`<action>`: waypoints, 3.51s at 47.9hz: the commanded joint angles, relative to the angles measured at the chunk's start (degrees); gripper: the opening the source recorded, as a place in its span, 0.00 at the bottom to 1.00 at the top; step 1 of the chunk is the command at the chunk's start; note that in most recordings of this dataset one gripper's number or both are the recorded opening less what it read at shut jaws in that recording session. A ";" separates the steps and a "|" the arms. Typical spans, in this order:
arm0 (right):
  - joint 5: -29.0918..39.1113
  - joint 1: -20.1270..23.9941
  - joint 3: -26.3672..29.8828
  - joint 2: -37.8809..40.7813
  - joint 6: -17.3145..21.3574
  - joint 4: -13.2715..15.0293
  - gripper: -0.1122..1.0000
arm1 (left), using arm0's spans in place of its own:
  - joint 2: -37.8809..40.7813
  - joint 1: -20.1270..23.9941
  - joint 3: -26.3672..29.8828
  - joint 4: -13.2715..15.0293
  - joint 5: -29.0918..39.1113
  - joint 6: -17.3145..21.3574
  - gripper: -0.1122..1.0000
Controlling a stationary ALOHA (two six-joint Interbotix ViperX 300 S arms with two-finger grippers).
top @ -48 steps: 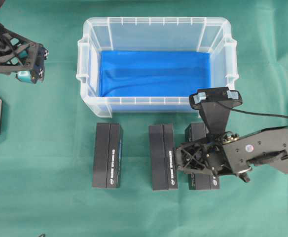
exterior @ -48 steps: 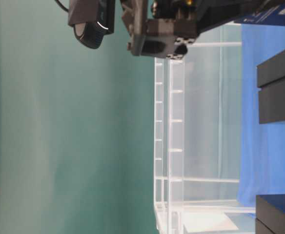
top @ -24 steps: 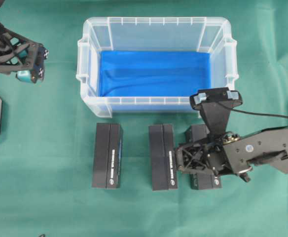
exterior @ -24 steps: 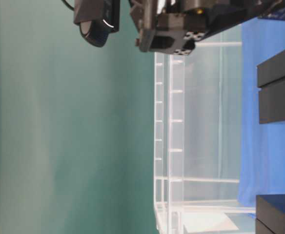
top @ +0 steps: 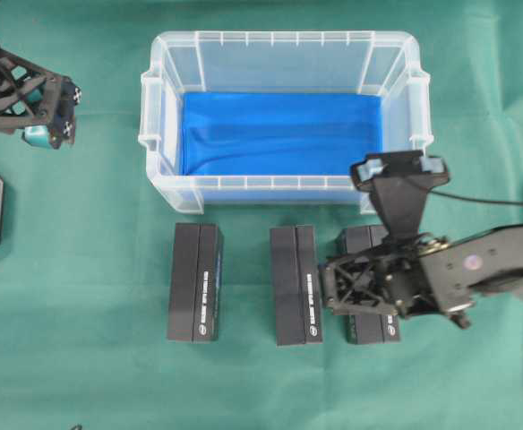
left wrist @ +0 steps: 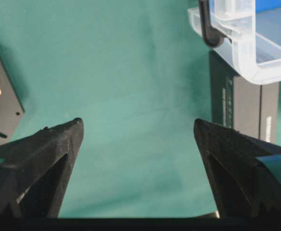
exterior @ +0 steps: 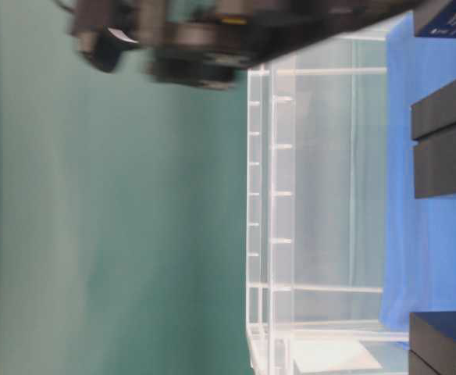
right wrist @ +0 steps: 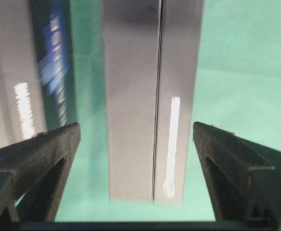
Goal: Take out the box from the case.
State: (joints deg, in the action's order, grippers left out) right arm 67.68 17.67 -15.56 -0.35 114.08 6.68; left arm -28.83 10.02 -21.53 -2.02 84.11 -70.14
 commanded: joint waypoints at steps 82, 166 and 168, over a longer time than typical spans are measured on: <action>22.68 4.31 -3.34 -26.46 -1.49 -1.41 0.91 | -0.62 0.79 0.70 -0.26 -1.05 -0.44 0.97; 16.44 -25.93 -6.33 -27.33 -28.83 -0.62 0.91 | -0.62 0.79 0.62 -0.44 -0.97 -0.44 0.97; 16.44 -25.93 -6.33 -27.33 -28.74 -0.62 0.91 | -0.62 0.79 0.62 -0.44 -0.97 -0.44 0.97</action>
State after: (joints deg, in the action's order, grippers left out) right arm 84.20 -8.17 -22.41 -27.07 85.17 6.15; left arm -28.83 10.72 -21.62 -2.20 83.23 -70.58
